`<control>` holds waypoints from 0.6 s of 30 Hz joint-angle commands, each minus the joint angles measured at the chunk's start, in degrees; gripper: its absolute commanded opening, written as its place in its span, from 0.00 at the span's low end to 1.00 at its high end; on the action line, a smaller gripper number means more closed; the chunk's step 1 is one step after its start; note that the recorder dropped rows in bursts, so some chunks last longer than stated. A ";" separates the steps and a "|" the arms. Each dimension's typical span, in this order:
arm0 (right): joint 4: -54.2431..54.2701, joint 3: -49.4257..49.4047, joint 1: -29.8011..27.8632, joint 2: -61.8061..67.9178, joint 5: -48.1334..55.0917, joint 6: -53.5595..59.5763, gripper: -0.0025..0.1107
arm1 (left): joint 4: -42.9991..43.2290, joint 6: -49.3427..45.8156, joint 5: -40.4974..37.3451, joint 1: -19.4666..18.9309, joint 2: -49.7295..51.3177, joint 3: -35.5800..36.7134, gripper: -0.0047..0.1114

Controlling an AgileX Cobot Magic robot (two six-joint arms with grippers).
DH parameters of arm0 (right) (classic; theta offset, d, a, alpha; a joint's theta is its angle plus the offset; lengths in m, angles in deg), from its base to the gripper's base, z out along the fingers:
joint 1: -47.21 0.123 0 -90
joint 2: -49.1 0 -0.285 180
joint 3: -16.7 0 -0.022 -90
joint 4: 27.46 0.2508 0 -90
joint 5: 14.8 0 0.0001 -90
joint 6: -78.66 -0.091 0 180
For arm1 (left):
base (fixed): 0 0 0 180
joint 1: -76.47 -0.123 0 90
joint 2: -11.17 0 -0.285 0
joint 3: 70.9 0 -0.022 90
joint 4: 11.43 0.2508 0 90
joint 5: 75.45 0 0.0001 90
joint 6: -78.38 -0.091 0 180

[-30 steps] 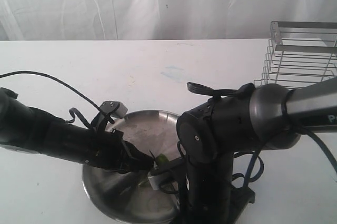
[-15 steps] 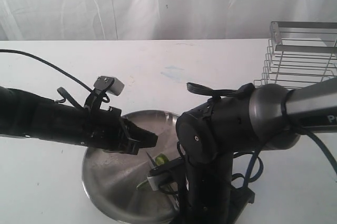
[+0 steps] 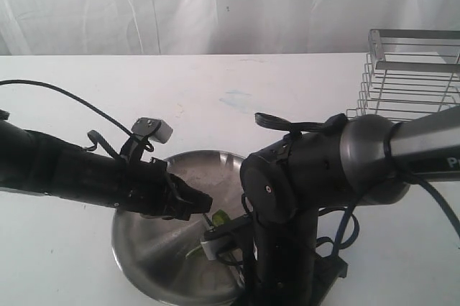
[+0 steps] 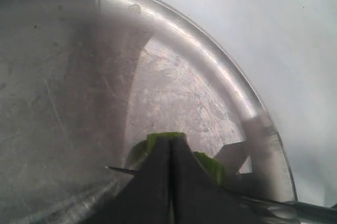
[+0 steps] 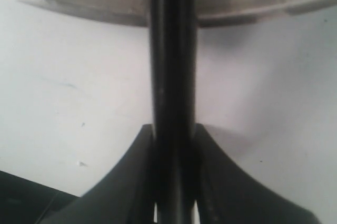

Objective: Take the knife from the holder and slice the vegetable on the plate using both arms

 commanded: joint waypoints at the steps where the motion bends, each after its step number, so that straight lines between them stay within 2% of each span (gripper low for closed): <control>1: 0.11 -0.26 0.12 -0.42 -0.62 0.50 0.02 | -1.23 0.36 0.10 0.31 0.17 -0.18 0.04; 13: 0.11 -0.26 0.12 -0.42 -1.03 0.50 0.02 | -1.23 0.36 1.15 0.31 4.53 -0.18 0.04; 18: 0.11 -0.26 0.12 -0.42 -1.03 0.50 0.02 | -1.23 2.20 -0.57 0.31 1.74 -0.62 0.04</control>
